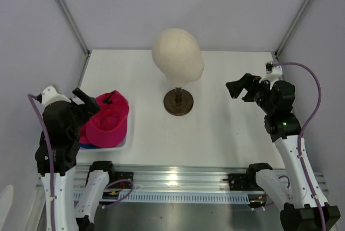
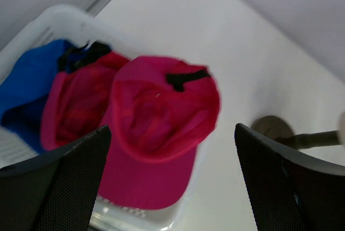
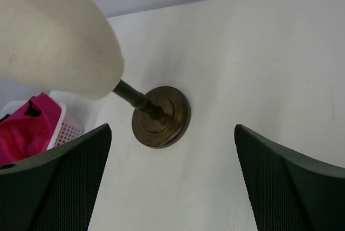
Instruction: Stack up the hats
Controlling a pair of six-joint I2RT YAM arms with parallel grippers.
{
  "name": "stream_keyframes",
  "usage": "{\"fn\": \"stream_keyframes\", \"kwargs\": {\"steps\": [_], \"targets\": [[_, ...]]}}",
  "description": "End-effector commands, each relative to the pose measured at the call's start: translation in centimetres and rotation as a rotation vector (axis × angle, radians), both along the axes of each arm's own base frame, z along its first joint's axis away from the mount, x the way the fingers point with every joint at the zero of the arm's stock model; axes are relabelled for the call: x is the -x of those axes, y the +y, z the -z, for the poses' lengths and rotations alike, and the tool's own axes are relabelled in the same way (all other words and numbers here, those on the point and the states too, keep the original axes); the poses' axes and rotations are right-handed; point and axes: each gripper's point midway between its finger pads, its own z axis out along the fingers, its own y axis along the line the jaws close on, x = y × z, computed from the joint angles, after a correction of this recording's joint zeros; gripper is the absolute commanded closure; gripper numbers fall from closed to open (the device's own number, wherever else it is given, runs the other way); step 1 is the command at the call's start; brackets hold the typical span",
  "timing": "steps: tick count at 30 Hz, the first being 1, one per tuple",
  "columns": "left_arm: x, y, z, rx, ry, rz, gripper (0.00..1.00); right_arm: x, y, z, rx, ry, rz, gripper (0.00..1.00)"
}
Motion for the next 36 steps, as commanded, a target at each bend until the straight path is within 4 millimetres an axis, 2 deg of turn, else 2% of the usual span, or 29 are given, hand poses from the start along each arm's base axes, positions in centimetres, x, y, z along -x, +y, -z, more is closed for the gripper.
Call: {"fn": "stream_keyframes", "kwargs": {"steps": [1, 3, 4, 5, 7, 9, 13, 14, 17, 18, 21, 23, 27, 30, 34, 36], "targets": [[4.3, 2.6, 7.0, -0.066, 0.305, -0.142, 0.0, 1.1, 2.8, -0.4, -0.029, -0.065, -0.157, 0.0], [5.0, 2.9, 8.7, -0.047, 0.362, -0.183, 0.01, 1.2, 3.5, -0.2, -0.018, -0.06, -0.178, 0.0], [5.4, 3.1, 9.3, -0.039, 0.388, -0.207, 0.0, 1.5, 4.6, -0.1, 0.002, -0.061, -0.21, 0.0], [5.4, 3.3, 9.3, -0.044, 0.399, -0.221, 0.0, 1.4, 4.7, 0.4, 0.022, -0.046, -0.202, 0.0], [4.7, 3.4, 9.3, -0.049, 0.384, -0.218, 0.0, 1.9, 6.1, 0.6, 0.053, -0.042, -0.234, 0.01], [3.8, 3.2, 9.5, -0.038, 0.37, -0.2, 0.01, 1.8, 6.3, 1.0, 0.085, -0.029, -0.228, 0.0], [1.8, 3.3, 11.5, -0.007, 0.419, -0.176, 0.01, 2.1, 6.9, -0.5, 0.051, -0.053, -0.234, 0.01], [0.7, 3.2, 11.7, 0.001, 0.416, -0.152, 0.01, 2.2, 7.1, -0.9, 0.041, -0.065, -0.244, 0.01], [-0.8, 4.1, 12.1, -0.005, 0.396, -0.173, 0.01, 2.6, 7.7, -2.9, 0.002, -0.115, -0.276, 0.0], [-0.9, 4.4, 12.8, 0.023, 0.401, -0.182, 0.0, 2.7, 7.8, -3.3, -0.006, -0.121, -0.281, 0.0], [-1.6, 5.5, 14.2, 0.061, 0.419, -0.198, 0.12, 2.8, 7.8, -4.3, -0.011, -0.146, -0.279, 0.0], [-1.8, 6.1, 14.9, 0.055, 0.46, -0.195, 0.23, 2.9, 8.1, -4.7, -0.027, -0.151, -0.294, 0.0], [-2.0, 7.2, 16.1, 0.035, 0.504, -0.213, 0.26, 3.1, 8.8, -5.5, -0.063, -0.158, -0.334, 0.0], [-3.1, 6.2, 17.2, 0.081, 0.5, -0.138, 0.27, 3.3, 9.3, -5.5, -0.08, -0.16, -0.359, 0.0], [-3.7, 6.3, 19.2, 0.102, 0.559, -0.123, 0.46, 3.9, 10.1, -5.6, -0.089, -0.152, -0.413, 0.0], [-4.0, 6.2, 19.3, 0.104, 0.555, -0.112, 0.51, 4.3, 10.3, -5.5, -0.087, -0.151, -0.427, 0.0]]}}
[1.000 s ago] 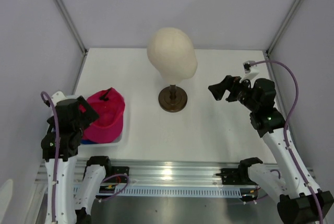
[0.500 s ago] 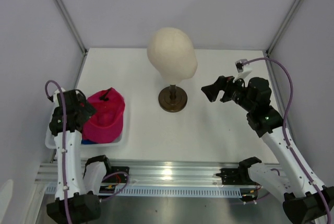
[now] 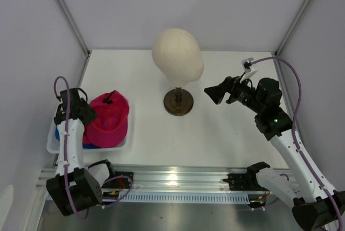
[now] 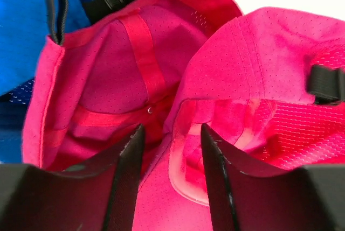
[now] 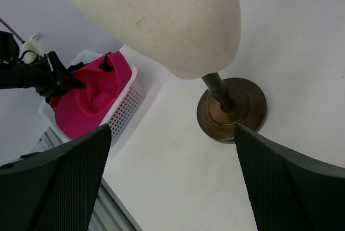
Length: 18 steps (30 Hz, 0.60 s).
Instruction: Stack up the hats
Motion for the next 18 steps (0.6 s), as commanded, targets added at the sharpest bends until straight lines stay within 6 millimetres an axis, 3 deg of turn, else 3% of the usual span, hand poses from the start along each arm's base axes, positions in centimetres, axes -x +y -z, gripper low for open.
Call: {"fn": "stream_keyframes", "kwargs": {"steps": [1, 2, 4, 5, 7, 13, 18], "targets": [[-1.3, -0.3, -0.3, 0.017, -0.05, 0.051, 0.61, 0.9, 0.8, -2.5, -0.03, -0.063, -0.056, 0.0], [-1.4, -0.4, -0.6, 0.018, -0.06, 0.058, 0.68, 1.0, 0.8, -2.4, -0.026, -0.065, -0.057, 0.01], [-1.4, -0.6, -1.1, 0.017, -0.075, 0.068, 0.95, 1.0, 0.9, -2.2, -0.024, -0.063, -0.059, 0.01], [-1.4, -0.6, -1.8, 0.008, -0.096, 0.069, 0.99, 1.3, 1.0, -2.4, -0.025, -0.067, -0.073, 0.01], [-1.3, -0.9, -3.1, 0.012, -0.124, 0.076, 0.99, 1.7, 1.3, -2.8, -0.028, -0.079, -0.088, 0.0], [0.3, -2.6, -10.7, 0.062, -0.405, -0.049, 0.99, 4.6, 4.0, -3.7, 0.0, -0.173, -0.262, 0.0], [2.8, -4.1, -14.3, 0.207, -0.571, -0.247, 0.99, 7.1, 6.9, -2.7, 0.099, -0.242, -0.374, 0.0]]}}
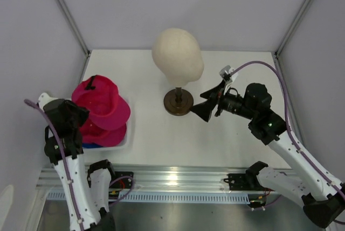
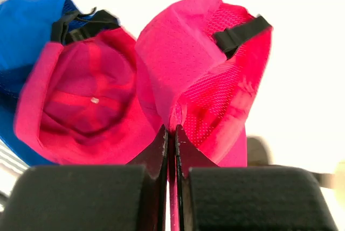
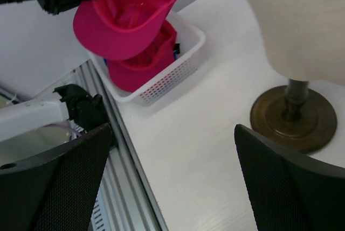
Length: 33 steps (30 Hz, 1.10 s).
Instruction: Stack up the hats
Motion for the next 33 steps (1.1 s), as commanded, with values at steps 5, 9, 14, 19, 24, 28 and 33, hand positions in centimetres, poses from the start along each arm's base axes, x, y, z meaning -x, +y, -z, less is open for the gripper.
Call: {"fn": "stream_keyframes", "kwargs": {"steps": [5, 9, 14, 19, 24, 28, 33], "targets": [[3.8, -1.5, -1.9, 0.282, -0.034, -0.259, 0.99, 3.5, 5.4, -0.4, 0.191, -0.366, -0.111, 0.01], [5.3, -1.4, -1.8, 0.324, 0.013, -0.347, 0.99, 5.1, 9.7, 0.5, 0.322, -0.605, -0.148, 0.01], [4.9, -1.7, -1.6, 0.356, 0.125, -0.347, 0.99, 5.9, 15.4, 0.7, 0.443, -0.941, -0.141, 0.04], [4.5, -2.5, -0.2, 0.388, 0.221, -0.321, 0.99, 6.3, 20.1, 1.6, 0.504, -1.188, -0.136, 0.06], [4.8, -2.5, 0.7, 0.372, 0.244, -0.312, 0.99, 8.2, 22.6, 0.7, 0.446, -1.345, -0.145, 0.06], [4.7, -2.7, 1.0, 0.363, 0.249, -0.281, 0.99, 9.6, 24.3, 0.0, 0.381, -1.434, -0.197, 0.06], [4.9, -3.3, 2.9, 0.367, 0.29, -0.24, 0.99, 11.1, 26.3, 0.6, 0.351, -1.467, -0.296, 0.08]]}}
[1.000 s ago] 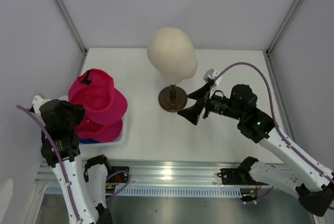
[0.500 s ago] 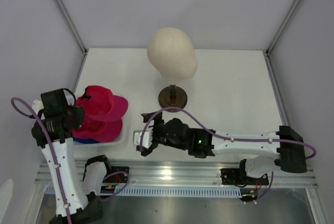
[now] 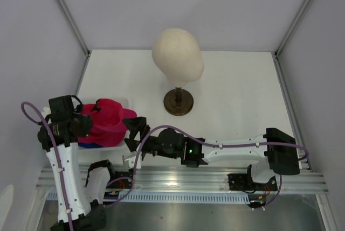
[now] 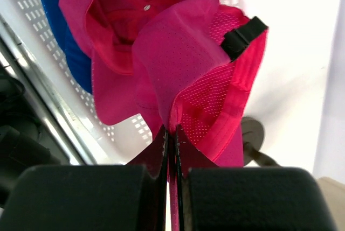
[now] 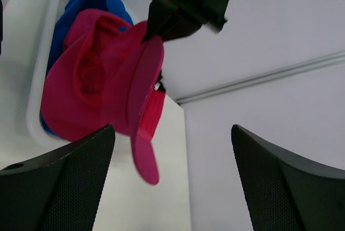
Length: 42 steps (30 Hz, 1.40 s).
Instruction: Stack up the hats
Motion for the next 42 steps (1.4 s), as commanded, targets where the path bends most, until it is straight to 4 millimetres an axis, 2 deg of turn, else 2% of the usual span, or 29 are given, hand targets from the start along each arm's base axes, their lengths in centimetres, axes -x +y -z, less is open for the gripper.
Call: {"fn": "stream_keyframes", "kwargs": {"steps": [1, 7, 13, 16, 17, 20, 21, 23, 24, 26, 28, 32, 33, 34, 36, 37, 38, 39, 40, 41, 42], "targets": [[-0.2, -1.0, 0.7, 0.022, 0.003, 0.072, 0.99, 1.8, 1.8, -3.2, -0.08, -0.045, -0.104, 0.09], [0.0, -1.2, 0.1, -0.011, -0.028, 0.124, 0.99, 2.5, 3.4, -0.9, -0.009, -0.032, -0.145, 0.19], [0.1, -1.2, -0.8, -0.034, -0.057, 0.141, 0.99, 3.0, 4.0, 1.0, 0.047, 0.003, -0.143, 0.2], [0.3, -1.6, -0.8, -0.021, -0.069, 0.145, 0.99, 2.4, 4.7, 1.5, 0.051, 0.011, -0.129, 0.25], [0.3, -1.6, -0.6, -0.018, -0.069, 0.141, 0.99, 1.5, 5.0, 2.4, 0.062, 0.023, -0.091, 0.28], [0.6, -1.5, -0.3, -0.027, -0.074, 0.135, 0.99, -0.4, 5.9, 2.4, 0.045, 0.013, -0.022, 0.37], [0.7, -1.5, -0.2, -0.026, -0.071, 0.133, 0.99, -1.3, 6.4, 3.4, 0.054, 0.009, 0.022, 0.44], [0.9, -1.6, -0.2, -0.029, -0.075, 0.135, 0.99, -2.4, 7.0, 2.7, 0.029, 0.021, 0.055, 0.53], [0.9, -1.5, -0.2, -0.032, -0.074, 0.134, 0.99, -3.0, 7.3, 3.5, 0.039, 0.033, 0.074, 0.61], [1.1, -1.3, -0.1, -0.043, -0.069, 0.13, 0.99, -4.3, 7.5, 3.0, 0.028, 0.047, 0.107, 0.69], [1.1, -1.1, -0.4, -0.058, -0.071, 0.129, 0.99, -5.1, 7.4, 3.2, 0.03, 0.044, 0.132, 0.97], [0.8, -0.8, -0.9, -0.086, -0.082, 0.141, 0.99, -6.0, 6.9, 2.6, 0.027, 0.063, 0.153, 1.0], [0.6, -0.8, -1.1, -0.089, -0.087, 0.152, 0.94, -6.2, 6.8, 2.5, 0.024, 0.09, 0.16, 1.0], [0.4, -0.8, -1.8, -0.102, -0.103, 0.164, 0.74, -6.2, 6.6, 2.1, 0.015, 0.104, 0.161, 1.0], [0.2, -0.5, -2.4, -0.125, -0.111, 0.174, 0.5, -5.9, 6.5, 1.9, 0.01, 0.135, 0.143, 1.0], [-0.1, -0.3, -3.7, -0.162, -0.146, 0.192, 0.31, -5.9, 6.3, 1.8, 0.001, 0.165, 0.141, 1.0], [-0.2, 0.0, -4.2, -0.186, -0.155, 0.195, 0.25, -5.7, 6.0, 1.0, -0.011, 0.181, 0.132, 1.0], [-0.4, 0.7, -4.7, -0.224, -0.152, 0.182, 0.19, -5.5, 5.7, 1.0, -0.004, 0.202, 0.115, 1.0], [-0.6, 1.2, -6.3, -0.276, -0.185, 0.188, 0.01, -5.3, 5.4, 0.9, -0.004, 0.247, 0.107, 1.0], [-0.9, 1.6, -7.8, -0.322, -0.216, 0.196, 0.0, -4.4, 4.7, 0.2, 0.012, 0.281, 0.062, 1.0], [-1.4, 1.9, -9.1, -0.369, -0.246, 0.217, 0.0, -4.4, 4.1, -0.2, 0.008, 0.316, 0.054, 1.0]]}}
